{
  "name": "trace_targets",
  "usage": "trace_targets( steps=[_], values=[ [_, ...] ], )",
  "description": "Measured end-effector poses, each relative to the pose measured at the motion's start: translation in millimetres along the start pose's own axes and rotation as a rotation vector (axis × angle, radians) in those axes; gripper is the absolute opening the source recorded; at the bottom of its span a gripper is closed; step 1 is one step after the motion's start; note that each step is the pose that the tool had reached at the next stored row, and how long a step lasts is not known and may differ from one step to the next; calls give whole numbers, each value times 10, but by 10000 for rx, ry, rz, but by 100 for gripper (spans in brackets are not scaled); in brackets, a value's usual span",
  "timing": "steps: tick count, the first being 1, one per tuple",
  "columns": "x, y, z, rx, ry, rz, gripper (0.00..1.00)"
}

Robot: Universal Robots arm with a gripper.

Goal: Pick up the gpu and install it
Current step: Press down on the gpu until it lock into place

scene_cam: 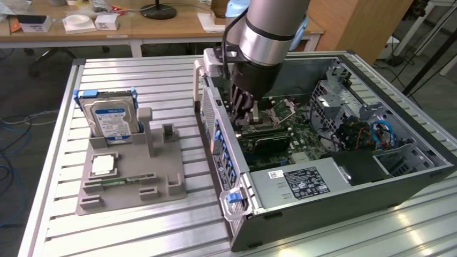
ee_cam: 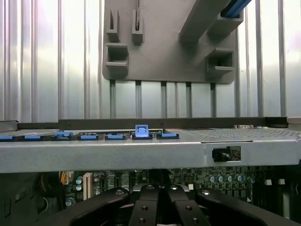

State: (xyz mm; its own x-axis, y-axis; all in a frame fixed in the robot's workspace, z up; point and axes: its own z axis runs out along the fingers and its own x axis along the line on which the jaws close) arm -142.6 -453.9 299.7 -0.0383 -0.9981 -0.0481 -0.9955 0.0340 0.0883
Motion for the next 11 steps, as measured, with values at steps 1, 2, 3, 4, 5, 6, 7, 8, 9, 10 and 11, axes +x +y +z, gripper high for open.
trace_targets(
  steps=[1, 2, 3, 4, 5, 6, 7, 8, 9, 10, 11],
  values=[
    [2, 0, -1, -2, 1, 1, 11],
    [8, -1, -2, -3, 3, 0, 11],
    [16, -2, -2, -4, 4, -1, 11],
    [25, -2, 1, -4, 4, -1, 11],
    [32, -3, 7, -3, 2, -1, 11],
    [35, -3, 15, 12, 0, -1, 11],
    [38, -4, 22, 44, -6, -2, 11],
    [39, -4, 27, 75, -25, -7, 11],
    [39, 3, 29, 122, -75, -12, 11],
    [39, 16, 34, 159, -115, -18, 11],
    [40, 27, 39, 164, -123, -19, 11]
  ],
)
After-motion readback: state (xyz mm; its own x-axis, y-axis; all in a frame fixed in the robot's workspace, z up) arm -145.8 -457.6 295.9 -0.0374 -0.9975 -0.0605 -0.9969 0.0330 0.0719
